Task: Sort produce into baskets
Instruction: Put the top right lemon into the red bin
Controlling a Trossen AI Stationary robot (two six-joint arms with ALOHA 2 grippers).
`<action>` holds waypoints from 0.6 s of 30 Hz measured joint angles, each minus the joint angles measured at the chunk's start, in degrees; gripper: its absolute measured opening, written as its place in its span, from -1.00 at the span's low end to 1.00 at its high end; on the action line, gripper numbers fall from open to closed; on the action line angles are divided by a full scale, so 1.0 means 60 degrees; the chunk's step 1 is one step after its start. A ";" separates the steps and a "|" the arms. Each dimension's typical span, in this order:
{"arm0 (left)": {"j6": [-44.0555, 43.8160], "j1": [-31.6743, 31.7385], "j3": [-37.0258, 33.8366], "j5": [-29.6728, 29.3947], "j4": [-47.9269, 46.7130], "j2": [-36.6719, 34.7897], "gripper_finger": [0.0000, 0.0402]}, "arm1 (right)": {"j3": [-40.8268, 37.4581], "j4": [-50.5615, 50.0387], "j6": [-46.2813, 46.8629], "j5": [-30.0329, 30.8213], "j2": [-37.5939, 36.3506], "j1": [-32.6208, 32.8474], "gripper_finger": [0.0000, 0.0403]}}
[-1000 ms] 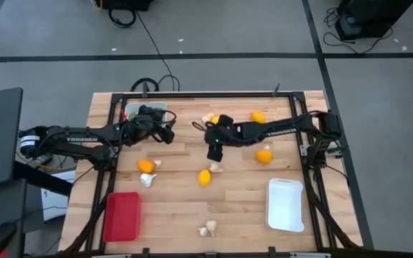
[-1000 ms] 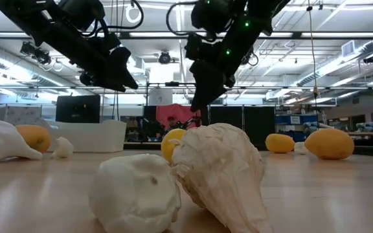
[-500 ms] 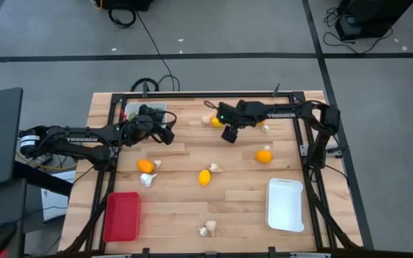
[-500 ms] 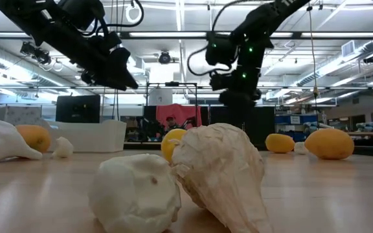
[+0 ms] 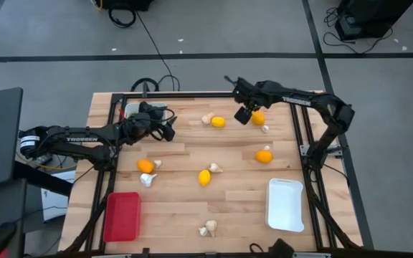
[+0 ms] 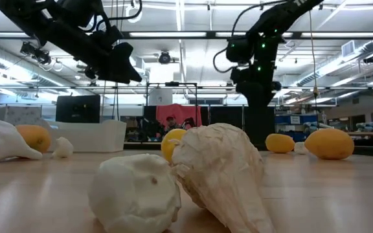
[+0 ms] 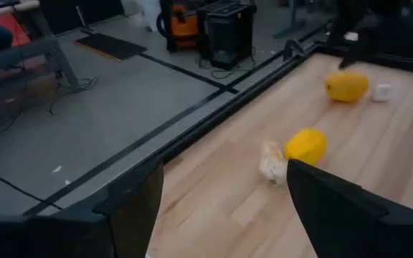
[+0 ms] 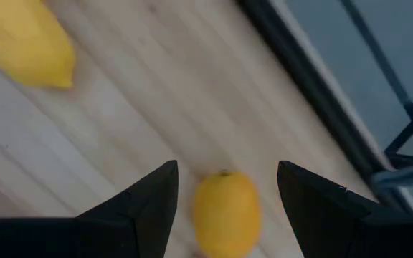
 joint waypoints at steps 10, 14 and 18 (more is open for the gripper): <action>-0.0397 -0.0622 0.0000 0.0299 -0.0823 -0.0004 0.50 | -0.1163 -0.0391 0.0254 -0.0794 -0.1993 -0.0364 0.23; -0.0675 -0.1105 0.0000 0.0486 -0.0370 -0.0004 0.50 | -0.1857 0.0307 0.0410 -0.1441 -0.2458 -0.0560 0.23; -0.0686 -0.1544 0.0000 0.0543 -0.0042 -0.0004 0.50 | -0.2567 0.0811 0.0425 -0.1029 -0.2340 -0.0582 0.26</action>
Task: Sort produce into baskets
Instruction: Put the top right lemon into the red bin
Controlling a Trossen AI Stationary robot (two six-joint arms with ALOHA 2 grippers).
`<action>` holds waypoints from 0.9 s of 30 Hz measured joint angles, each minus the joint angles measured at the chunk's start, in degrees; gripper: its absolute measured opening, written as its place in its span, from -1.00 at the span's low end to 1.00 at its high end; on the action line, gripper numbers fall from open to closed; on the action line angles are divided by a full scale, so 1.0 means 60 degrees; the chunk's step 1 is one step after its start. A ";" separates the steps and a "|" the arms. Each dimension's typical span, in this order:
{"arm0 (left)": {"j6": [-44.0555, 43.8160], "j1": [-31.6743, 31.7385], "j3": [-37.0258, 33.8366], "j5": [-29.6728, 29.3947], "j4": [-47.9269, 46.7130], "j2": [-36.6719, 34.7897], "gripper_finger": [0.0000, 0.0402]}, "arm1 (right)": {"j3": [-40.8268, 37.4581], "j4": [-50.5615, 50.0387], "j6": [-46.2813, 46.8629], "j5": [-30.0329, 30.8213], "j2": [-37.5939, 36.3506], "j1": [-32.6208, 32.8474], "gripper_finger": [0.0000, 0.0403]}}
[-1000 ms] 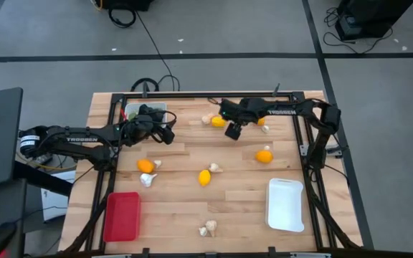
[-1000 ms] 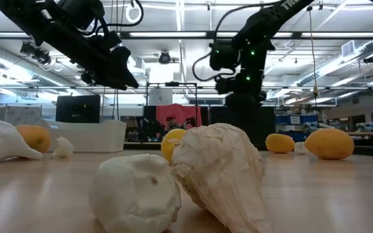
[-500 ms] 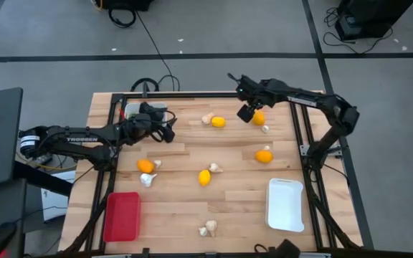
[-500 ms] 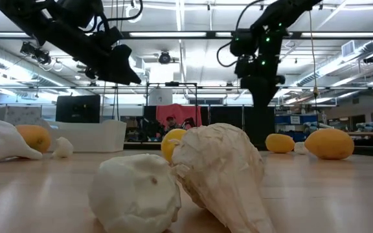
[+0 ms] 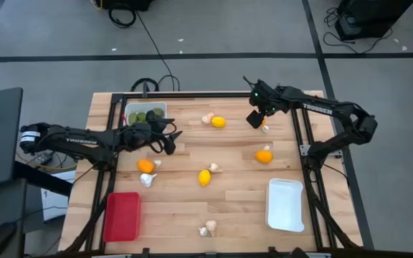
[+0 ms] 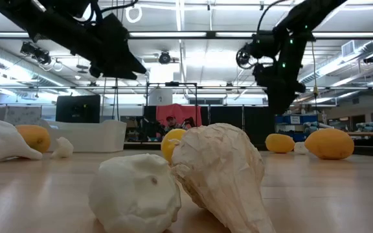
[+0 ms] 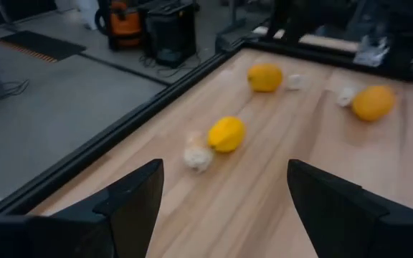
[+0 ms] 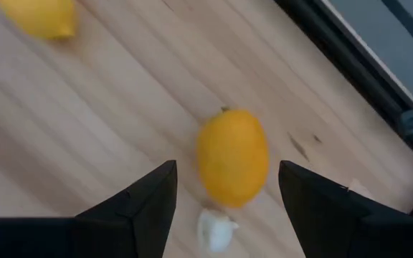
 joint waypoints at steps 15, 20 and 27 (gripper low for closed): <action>0.0047 -0.0446 0.0000 0.0122 0.0009 0.0000 0.50 | -0.0554 0.0810 -0.0431 -0.0054 0.1245 -0.0708 0.49; 0.0040 -0.0446 0.0000 0.0121 -0.0280 0.0000 0.50 | -0.0555 0.1061 -0.0454 -0.0531 0.1720 -0.1015 0.53; -0.0070 -0.0446 0.0000 0.0124 -0.0631 0.0000 0.50 | -0.0553 0.1345 -0.0433 -0.1139 0.2259 -0.1271 0.37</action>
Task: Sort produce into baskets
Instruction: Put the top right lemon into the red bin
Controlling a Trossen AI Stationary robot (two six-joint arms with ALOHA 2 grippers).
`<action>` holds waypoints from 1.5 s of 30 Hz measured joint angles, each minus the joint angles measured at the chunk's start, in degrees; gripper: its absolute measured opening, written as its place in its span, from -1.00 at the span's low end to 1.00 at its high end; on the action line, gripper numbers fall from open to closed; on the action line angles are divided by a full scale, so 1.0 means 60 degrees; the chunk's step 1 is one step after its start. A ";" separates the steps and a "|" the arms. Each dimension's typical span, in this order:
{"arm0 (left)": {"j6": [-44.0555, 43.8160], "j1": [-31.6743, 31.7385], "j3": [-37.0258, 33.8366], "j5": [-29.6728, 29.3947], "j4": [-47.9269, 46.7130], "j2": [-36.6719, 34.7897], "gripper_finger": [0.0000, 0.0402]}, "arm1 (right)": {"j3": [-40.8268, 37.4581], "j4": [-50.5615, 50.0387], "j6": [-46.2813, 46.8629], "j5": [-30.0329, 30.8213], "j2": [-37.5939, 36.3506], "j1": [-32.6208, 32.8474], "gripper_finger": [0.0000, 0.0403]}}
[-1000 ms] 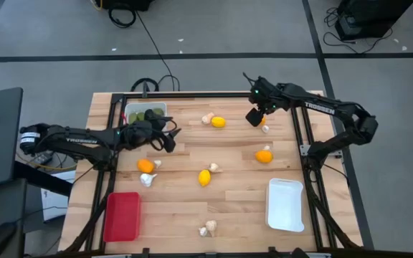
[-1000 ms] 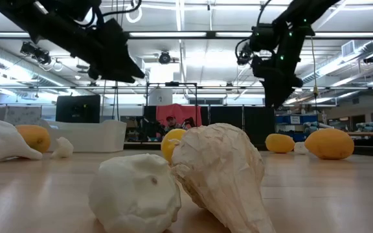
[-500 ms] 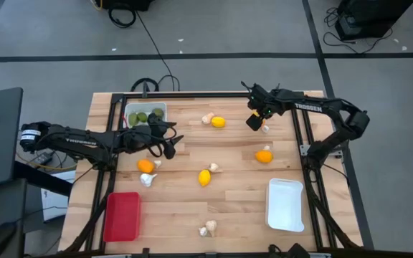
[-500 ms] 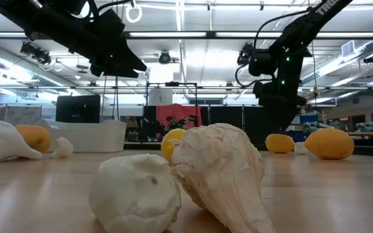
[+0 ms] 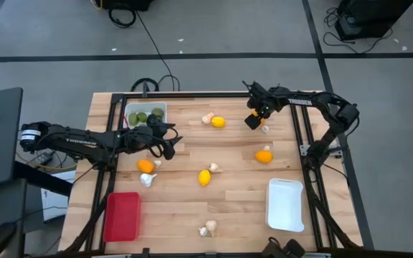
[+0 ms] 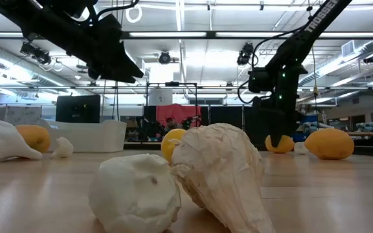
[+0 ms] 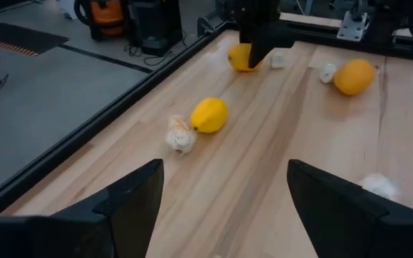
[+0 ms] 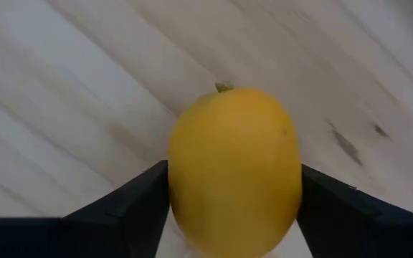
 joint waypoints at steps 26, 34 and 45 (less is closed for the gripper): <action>-0.2205 -0.0018 0.0007 0.2550 0.2047 0.0737 0.50 | 0.0002 0.6615 -0.1327 0.2275 -0.0972 0.6656 0.19; -0.2146 -0.0015 0.0004 0.3215 0.4960 0.2446 0.50 | 0.0004 0.7719 -0.2276 0.3231 -0.0972 0.7764 0.19; -0.1144 -0.0015 0.0147 0.2966 0.7138 0.3768 0.50 | 0.0005 0.7716 -0.2181 0.3449 -0.0972 0.7854 0.19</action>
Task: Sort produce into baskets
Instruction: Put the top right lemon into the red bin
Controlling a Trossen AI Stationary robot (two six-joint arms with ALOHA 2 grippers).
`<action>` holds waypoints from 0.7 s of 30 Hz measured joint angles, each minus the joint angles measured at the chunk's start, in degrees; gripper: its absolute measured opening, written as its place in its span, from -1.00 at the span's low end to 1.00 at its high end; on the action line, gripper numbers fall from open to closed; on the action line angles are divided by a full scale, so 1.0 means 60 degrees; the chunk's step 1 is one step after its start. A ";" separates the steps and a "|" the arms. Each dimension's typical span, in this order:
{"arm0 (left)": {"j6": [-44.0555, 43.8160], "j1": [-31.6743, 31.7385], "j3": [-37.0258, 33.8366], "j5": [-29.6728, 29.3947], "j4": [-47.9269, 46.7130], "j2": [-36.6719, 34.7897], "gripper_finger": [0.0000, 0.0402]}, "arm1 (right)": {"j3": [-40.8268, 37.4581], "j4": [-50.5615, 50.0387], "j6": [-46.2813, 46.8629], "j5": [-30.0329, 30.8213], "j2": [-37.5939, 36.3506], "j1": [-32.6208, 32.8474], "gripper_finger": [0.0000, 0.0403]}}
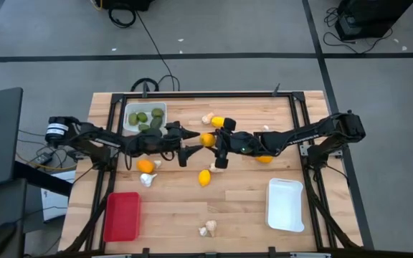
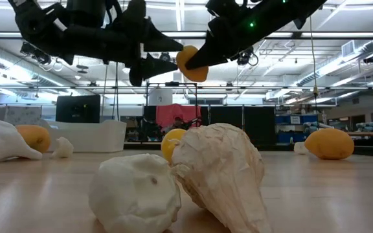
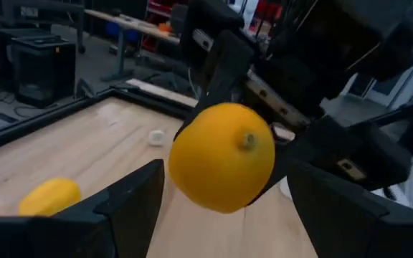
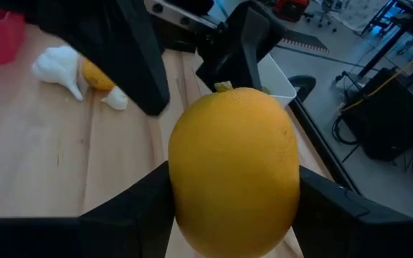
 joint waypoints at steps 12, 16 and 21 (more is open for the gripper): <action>0.0533 0.0013 0.1034 -0.0081 -0.0005 0.0905 0.49 | 0.0000 0.0057 0.0007 -0.0001 0.0000 0.0034 0.19; 0.0507 0.0018 0.1110 -0.0183 -0.0193 0.0935 0.38 | 0.0000 0.0049 0.0007 -0.0004 0.0004 0.0051 0.19; 0.0531 0.0018 0.1113 -0.0182 -0.0306 0.0806 0.11 | 0.0000 0.0084 0.0137 0.0068 0.0004 0.0047 0.22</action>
